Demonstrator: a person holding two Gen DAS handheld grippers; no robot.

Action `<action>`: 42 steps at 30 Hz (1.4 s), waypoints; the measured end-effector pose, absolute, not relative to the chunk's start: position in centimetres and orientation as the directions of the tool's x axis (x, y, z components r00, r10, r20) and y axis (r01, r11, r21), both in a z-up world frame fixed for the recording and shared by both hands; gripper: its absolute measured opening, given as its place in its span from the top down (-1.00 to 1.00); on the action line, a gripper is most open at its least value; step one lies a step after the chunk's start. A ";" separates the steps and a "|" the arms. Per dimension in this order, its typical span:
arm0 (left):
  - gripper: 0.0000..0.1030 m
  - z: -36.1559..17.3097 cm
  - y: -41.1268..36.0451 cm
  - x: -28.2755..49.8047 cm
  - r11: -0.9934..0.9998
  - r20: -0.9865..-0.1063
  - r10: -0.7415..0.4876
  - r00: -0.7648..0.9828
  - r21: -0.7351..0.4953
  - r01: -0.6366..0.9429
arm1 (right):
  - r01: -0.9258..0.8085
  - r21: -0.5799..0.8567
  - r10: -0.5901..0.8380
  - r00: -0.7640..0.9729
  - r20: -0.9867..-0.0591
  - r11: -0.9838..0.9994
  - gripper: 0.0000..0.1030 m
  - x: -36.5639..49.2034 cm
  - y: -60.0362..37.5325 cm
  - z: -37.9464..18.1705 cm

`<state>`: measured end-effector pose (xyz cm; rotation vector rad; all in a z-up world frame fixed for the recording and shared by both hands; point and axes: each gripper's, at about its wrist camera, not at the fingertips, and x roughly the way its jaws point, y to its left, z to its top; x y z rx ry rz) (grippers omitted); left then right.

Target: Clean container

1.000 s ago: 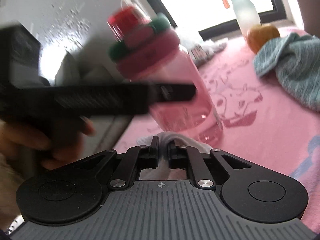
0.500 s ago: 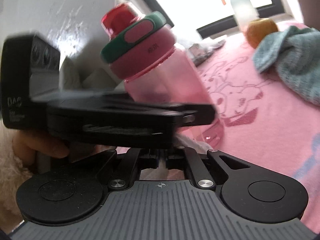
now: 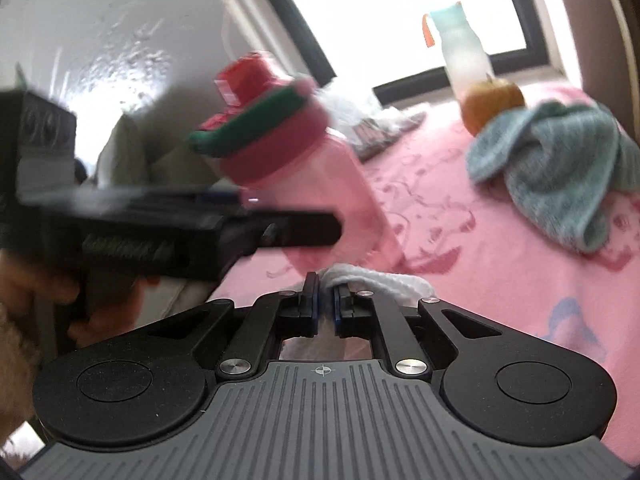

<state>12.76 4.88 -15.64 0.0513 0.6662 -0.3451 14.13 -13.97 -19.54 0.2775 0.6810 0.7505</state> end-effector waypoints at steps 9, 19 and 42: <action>-0.37 -14.3 4.2 14.1 0.941 -0.590 -0.301 0.749 -0.054 0.335 | -0.681 0.325 0.751 0.553 -0.361 0.657 0.81 12.1 -11.3 -14.9; -0.38 -14.4 4.2 14.3 0.940 -0.610 -0.298 0.734 -0.054 0.337 | -0.546 0.467 0.711 0.428 -0.559 0.696 0.97 15.6 -11.3 -22.7; -0.38 -14.4 3.8 14.0 0.948 -0.623 -0.272 0.734 -0.044 0.314 | -0.607 0.268 0.637 0.543 -0.547 0.748 0.92 13.0 -9.9 -17.3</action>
